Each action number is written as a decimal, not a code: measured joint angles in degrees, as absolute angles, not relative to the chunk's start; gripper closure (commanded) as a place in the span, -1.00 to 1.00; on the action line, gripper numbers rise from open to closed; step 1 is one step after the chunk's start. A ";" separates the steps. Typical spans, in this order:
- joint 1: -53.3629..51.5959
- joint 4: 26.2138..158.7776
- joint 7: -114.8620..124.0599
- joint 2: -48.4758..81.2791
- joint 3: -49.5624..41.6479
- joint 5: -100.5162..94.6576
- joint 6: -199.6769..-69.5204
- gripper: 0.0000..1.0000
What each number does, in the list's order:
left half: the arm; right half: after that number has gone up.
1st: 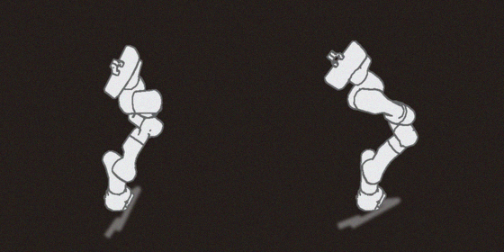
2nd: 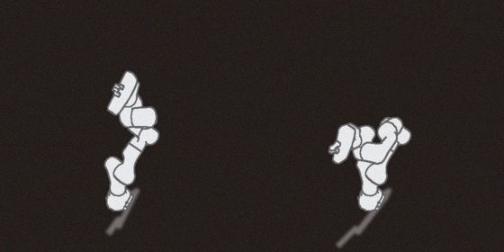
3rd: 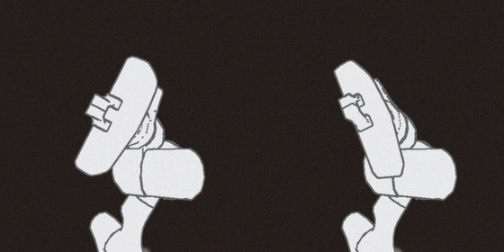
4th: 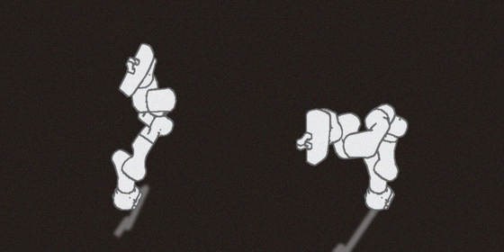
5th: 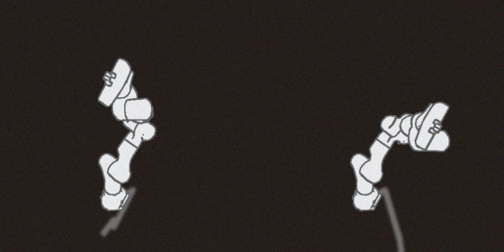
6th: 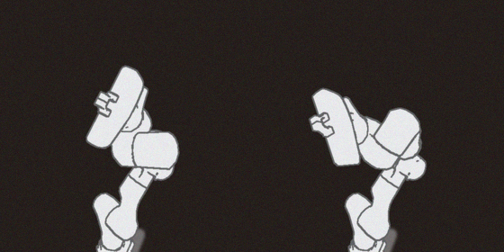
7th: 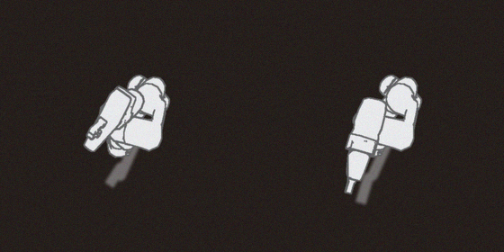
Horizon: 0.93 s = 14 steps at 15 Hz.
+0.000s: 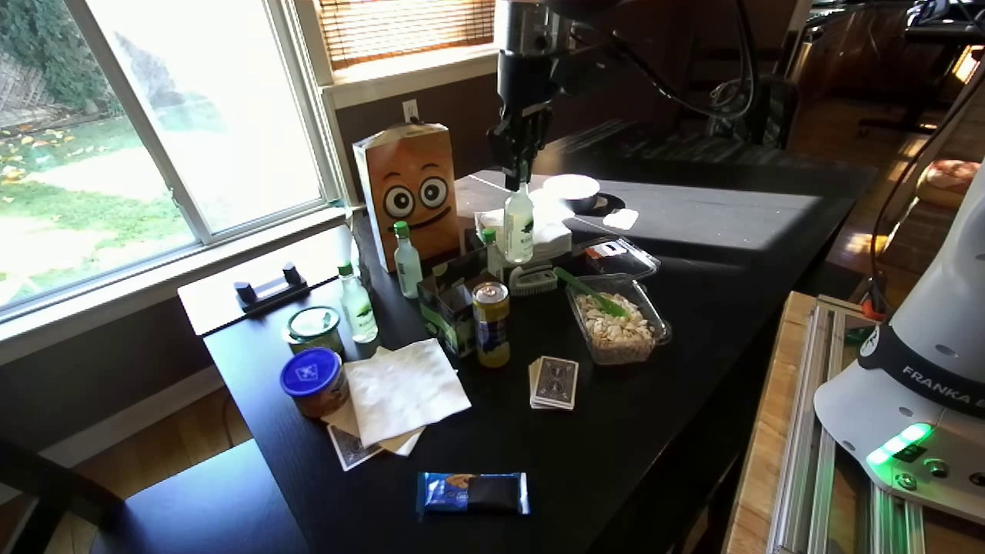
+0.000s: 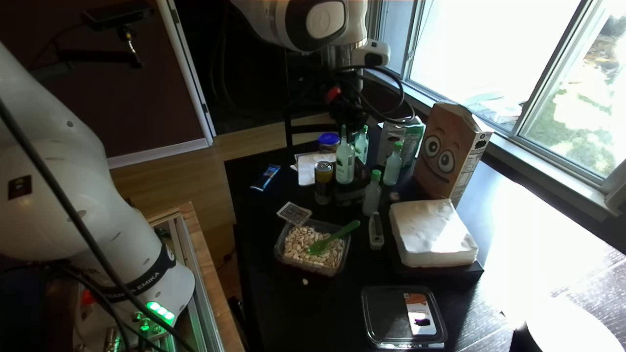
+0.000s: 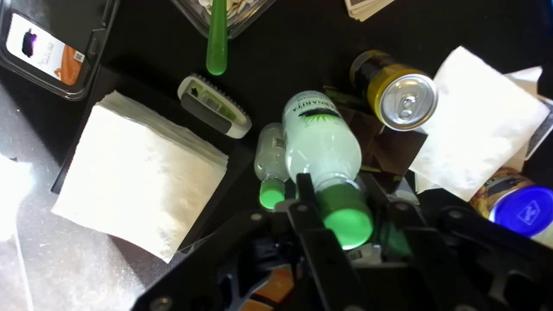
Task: Put one bottle in the box.
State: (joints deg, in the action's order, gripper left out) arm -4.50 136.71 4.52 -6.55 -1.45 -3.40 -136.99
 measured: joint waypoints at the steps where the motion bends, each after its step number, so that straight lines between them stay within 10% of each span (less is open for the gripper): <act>1: -4.56 137.16 3.28 -6.93 -1.10 -2.51 -136.77 0.85; 14: -4.96 139.33 0.56 -6.84 2.66 3.32 -144.07 0.85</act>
State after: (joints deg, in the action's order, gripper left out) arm -4.96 139.33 0.56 -6.84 2.66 3.32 -144.07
